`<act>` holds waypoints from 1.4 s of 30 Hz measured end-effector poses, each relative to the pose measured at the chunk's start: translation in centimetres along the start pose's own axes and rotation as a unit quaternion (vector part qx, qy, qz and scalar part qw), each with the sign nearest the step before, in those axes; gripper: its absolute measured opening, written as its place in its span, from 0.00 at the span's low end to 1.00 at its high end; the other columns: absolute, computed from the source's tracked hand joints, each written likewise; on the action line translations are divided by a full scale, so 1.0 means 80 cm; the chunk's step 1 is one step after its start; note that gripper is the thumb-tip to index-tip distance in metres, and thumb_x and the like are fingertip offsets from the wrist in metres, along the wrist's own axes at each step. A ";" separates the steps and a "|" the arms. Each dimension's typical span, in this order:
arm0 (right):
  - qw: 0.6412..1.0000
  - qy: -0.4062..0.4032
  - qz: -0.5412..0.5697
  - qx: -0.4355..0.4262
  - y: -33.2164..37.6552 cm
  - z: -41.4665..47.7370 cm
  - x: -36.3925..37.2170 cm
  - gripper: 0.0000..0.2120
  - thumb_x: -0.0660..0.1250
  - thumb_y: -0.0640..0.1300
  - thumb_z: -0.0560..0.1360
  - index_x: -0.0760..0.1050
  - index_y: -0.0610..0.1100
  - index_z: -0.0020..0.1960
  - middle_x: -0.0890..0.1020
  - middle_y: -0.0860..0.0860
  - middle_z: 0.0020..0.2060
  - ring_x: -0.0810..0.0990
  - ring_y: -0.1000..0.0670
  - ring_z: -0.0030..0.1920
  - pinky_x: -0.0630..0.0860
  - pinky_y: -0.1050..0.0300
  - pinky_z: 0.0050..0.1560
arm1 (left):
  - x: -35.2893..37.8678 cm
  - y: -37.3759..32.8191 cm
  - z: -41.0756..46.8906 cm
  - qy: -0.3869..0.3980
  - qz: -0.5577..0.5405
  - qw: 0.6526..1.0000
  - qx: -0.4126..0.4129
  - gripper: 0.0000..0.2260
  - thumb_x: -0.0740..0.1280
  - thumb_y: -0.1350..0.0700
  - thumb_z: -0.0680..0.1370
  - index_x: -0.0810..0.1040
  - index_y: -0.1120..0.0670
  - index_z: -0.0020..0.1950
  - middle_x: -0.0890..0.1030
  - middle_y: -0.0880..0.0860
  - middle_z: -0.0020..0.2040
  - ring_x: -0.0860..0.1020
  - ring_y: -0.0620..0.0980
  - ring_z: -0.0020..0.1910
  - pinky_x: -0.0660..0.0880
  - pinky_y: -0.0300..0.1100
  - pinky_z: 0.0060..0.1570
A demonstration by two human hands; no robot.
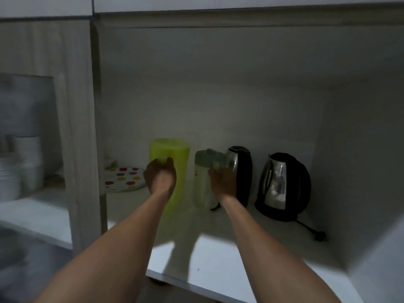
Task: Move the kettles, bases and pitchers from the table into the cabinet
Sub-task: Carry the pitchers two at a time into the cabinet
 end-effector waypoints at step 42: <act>0.990 0.113 -0.051 0.064 -0.069 0.069 0.102 0.33 0.77 0.57 0.70 0.71 0.37 0.64 0.79 0.41 0.60 0.79 0.42 0.60 0.78 0.49 0.56 | 0.054 0.058 0.092 0.038 0.176 0.981 -0.067 0.34 0.73 0.38 0.70 0.71 0.58 0.66 0.73 0.63 0.66 0.70 0.65 0.67 0.70 0.57 0.62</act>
Point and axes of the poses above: each hand's wrist, its own z-axis towards the middle knuckle, its own x-axis out of the palm, y = z × x, the point moved 2 cm from there along z, towards the middle knuckle
